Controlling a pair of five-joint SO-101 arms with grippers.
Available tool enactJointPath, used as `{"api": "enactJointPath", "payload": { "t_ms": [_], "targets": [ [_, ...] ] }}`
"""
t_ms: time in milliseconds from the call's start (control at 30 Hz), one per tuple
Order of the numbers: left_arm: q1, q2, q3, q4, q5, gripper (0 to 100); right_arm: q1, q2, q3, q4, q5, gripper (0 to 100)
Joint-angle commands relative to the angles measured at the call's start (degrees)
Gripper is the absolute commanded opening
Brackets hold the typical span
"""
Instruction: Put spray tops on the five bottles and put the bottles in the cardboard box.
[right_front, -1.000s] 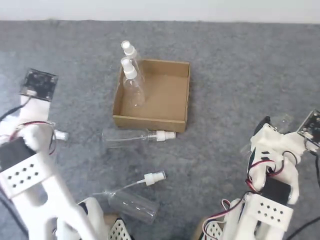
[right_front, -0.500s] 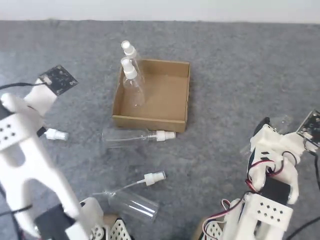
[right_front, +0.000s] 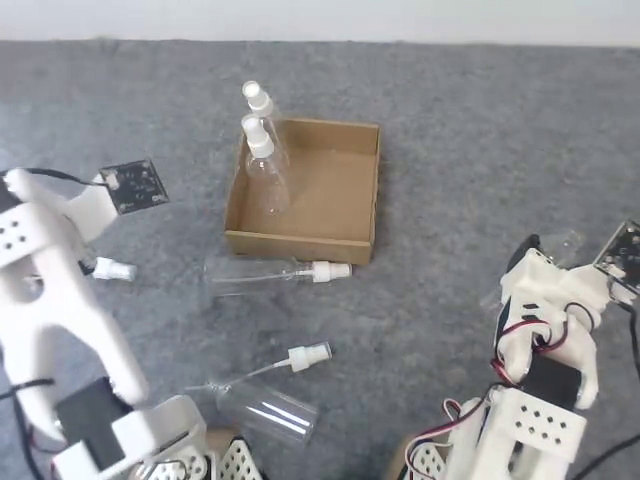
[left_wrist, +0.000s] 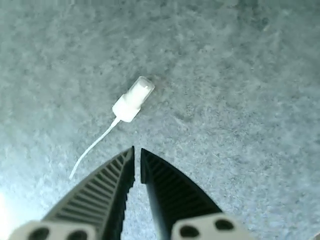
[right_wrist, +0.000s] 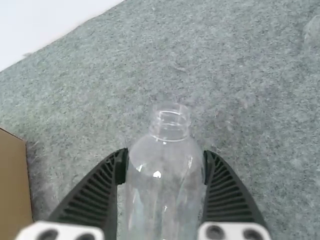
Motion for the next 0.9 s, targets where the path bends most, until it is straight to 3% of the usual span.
{"api": "enactJointPath", "payload": {
  "t_ms": [0,233,467,867],
  "targets": [
    [-0.3,1.3,-2.8,1.1,-5.5,2,-0.7,-0.9,-0.8,-1.4,1.1,2.0],
    [0.0,4.1,-2.9,-0.5,-8.5,15,-0.7,-0.9,-0.8,-1.4,1.1,2.0],
    [-0.1,10.4,-2.9,-9.0,-8.5,15,-0.7,-0.9,-0.8,-1.4,1.1,2.0],
    [-0.2,20.7,-2.9,-16.7,-8.5,15,-2.3,-0.8,-0.8,-1.5,1.1,2.0]
  ]
}}
